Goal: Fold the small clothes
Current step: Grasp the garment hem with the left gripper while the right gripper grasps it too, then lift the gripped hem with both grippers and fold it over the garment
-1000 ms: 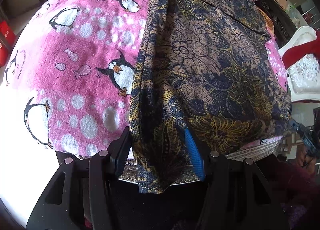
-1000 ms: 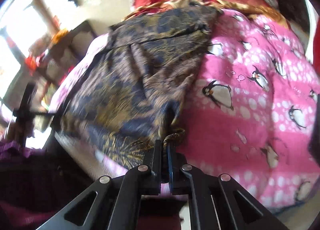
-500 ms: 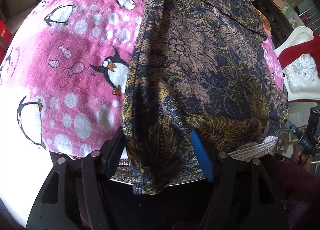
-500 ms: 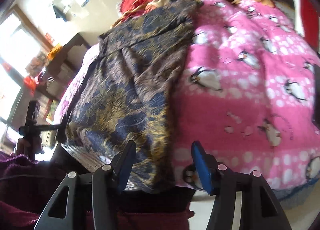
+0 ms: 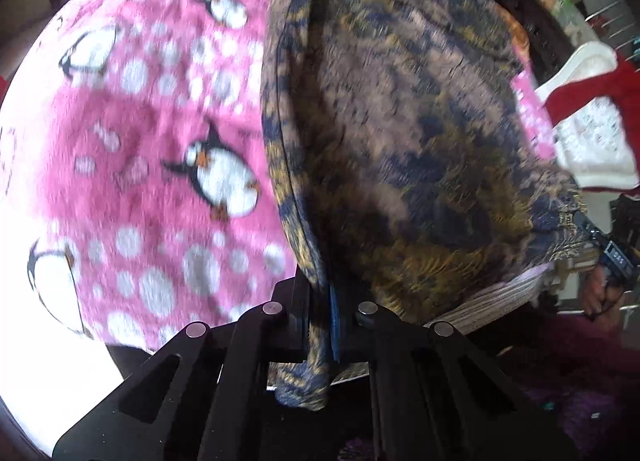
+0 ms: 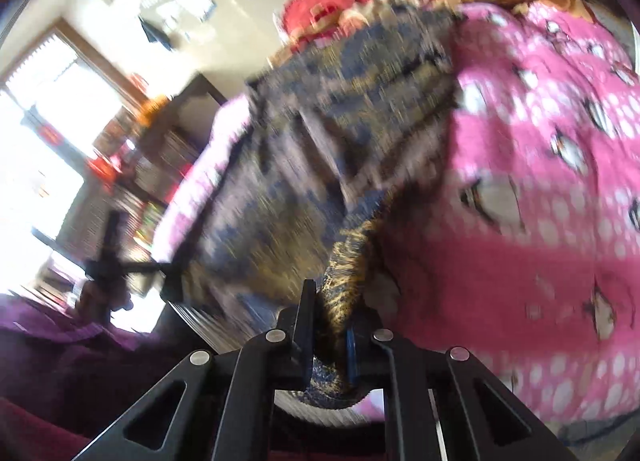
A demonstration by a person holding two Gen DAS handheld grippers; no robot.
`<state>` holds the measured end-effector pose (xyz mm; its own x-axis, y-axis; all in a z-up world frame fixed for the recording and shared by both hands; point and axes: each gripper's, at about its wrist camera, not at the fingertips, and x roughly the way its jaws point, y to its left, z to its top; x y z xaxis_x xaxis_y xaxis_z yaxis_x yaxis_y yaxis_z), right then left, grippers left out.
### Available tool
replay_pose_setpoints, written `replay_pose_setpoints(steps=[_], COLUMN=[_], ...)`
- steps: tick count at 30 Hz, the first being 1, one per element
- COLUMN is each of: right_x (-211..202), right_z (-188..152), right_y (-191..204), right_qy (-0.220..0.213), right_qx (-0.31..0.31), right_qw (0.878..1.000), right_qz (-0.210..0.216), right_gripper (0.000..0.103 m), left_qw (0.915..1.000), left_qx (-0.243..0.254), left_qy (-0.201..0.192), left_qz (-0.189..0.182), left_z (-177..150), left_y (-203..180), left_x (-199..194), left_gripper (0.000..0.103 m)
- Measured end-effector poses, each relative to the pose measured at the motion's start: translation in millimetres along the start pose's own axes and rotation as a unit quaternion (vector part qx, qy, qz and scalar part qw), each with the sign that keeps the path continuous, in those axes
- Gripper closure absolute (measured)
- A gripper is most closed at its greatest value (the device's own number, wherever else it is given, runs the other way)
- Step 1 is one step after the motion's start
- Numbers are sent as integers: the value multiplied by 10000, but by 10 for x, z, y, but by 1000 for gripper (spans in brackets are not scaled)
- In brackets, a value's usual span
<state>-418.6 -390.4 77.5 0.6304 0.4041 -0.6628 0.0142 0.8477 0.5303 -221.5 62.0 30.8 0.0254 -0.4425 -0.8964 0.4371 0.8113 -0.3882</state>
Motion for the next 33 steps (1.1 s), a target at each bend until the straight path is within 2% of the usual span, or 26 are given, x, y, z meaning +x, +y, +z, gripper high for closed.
replay_pose_setpoints(steps=[5,9,10,20,26,30,33], right_x=[-126,-61,-33,105,277,425,557], right_z=[461,884,970,1695,2201,2545,2768], right_y=[-26,-87,-102,-262,-434,-597,-793], right_qy=[-568,-910,-937,-1349,-1420,-1420,-1430], right_qx=[178,341,354,431,511,636,835], right_qw=[9978,9946,9944,9897,9885,9878,9861], right_qz=[292,352,331,214,100,16,-106], right_gripper=[92,92,92,92,92,92,92], left_qw=[9961,9915,9912,9834,9798,9776,9781], left_qx=[-141,-267,-258,-408,-356,-505,-619], left_qy=[-720,-1096,-1163,-1679,-1893,-1957,-1933], left_qz=[-498,-647,-583,-548,-536,-590,-470], left_z=[440,798,887,1543,2140,2593,2950], left_y=[57,91,81,144,48,73,109], left_x=[-379,-508,-526,-611,-547,-462,-313], left_gripper=[97,97,97,97,98,98,98])
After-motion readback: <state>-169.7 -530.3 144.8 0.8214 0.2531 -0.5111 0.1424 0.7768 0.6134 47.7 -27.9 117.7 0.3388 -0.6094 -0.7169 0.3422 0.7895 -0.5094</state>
